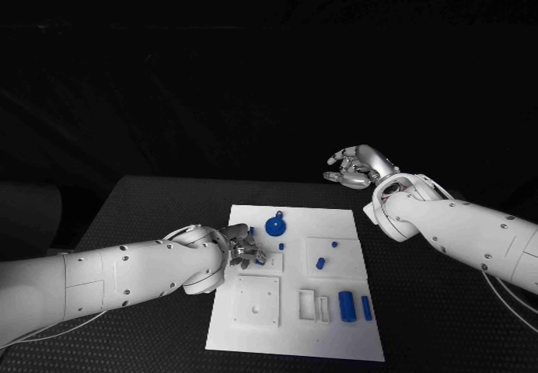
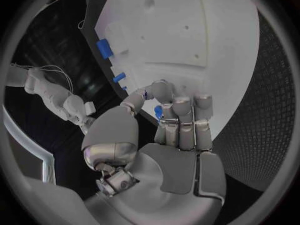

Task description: Assemble the parts on the task board

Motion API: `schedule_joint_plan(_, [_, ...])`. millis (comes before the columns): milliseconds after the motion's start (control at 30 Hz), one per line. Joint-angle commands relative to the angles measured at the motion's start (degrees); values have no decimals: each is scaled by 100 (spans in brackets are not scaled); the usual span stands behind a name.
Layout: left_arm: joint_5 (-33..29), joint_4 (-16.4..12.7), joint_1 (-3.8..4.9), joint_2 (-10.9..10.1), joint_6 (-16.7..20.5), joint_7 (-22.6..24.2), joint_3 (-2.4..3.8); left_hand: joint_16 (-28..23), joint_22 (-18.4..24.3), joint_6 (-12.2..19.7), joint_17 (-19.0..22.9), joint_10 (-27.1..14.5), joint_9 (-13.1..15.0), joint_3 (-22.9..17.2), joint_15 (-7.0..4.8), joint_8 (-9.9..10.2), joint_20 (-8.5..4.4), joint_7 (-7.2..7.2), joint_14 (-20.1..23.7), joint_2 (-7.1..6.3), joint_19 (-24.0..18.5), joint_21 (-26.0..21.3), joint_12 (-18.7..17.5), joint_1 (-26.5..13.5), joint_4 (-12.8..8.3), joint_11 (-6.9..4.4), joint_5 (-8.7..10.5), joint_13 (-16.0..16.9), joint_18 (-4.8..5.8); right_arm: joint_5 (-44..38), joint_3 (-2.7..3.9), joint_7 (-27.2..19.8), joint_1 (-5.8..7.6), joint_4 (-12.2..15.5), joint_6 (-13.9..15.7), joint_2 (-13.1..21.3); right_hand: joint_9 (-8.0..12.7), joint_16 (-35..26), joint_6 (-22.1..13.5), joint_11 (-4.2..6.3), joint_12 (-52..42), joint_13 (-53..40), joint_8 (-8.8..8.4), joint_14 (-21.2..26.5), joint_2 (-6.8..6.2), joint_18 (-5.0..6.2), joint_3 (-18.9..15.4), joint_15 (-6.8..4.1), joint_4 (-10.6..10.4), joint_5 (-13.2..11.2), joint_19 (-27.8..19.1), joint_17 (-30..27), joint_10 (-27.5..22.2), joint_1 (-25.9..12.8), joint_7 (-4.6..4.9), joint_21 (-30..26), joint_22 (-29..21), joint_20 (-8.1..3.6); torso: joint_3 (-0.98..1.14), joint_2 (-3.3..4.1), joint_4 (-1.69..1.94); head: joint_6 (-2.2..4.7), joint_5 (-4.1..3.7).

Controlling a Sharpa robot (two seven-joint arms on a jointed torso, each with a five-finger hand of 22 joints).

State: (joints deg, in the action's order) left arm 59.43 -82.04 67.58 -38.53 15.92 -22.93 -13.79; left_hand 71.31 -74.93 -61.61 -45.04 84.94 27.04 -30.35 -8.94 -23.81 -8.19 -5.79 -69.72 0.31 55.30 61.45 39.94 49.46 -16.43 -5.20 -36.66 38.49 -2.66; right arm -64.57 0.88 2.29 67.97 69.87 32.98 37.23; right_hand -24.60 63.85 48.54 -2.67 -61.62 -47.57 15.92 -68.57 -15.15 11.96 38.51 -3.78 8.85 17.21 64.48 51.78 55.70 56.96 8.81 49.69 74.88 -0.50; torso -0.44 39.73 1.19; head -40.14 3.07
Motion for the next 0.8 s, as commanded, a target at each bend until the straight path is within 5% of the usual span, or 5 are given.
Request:
schedule_joint_plan(33, [65, 12, -17, 16, -111, -18, -5, 34, -99, -967, 7, -173, 1372, -50, -140, -13, -658, 649, -75, 61, 44, 22, 32, -11, 1, -157, -15, 3, -83, -4, 3, -9, 2, 14, -65, -2, -7, 13, 4, 5, -37, 8, 0, 34, 65, 304, -41, 12, -2, 34, -16, -11, -32, -4, 30, -24, 6, 17, 3, 0, -2, 6, -9])
schedule_joint_plan(800, [147, -6, -25, -2, 86, -26, -3, 66, -101, -950, 42, -203, 1395, -64, -143, -21, -657, 647, -59, 139, 41, 34, 81, -48, 1, -156, -11, -22, -85, -4, 3, -9, 1, 22, -61, 5, -11, 21, 3, 4, -56, 34, 4, 39, 72, 304, -44, 12, -5, 95, -12, -23, -39, -9, 30, -35, 14, 19, -1, 2, 2, 22, -22])
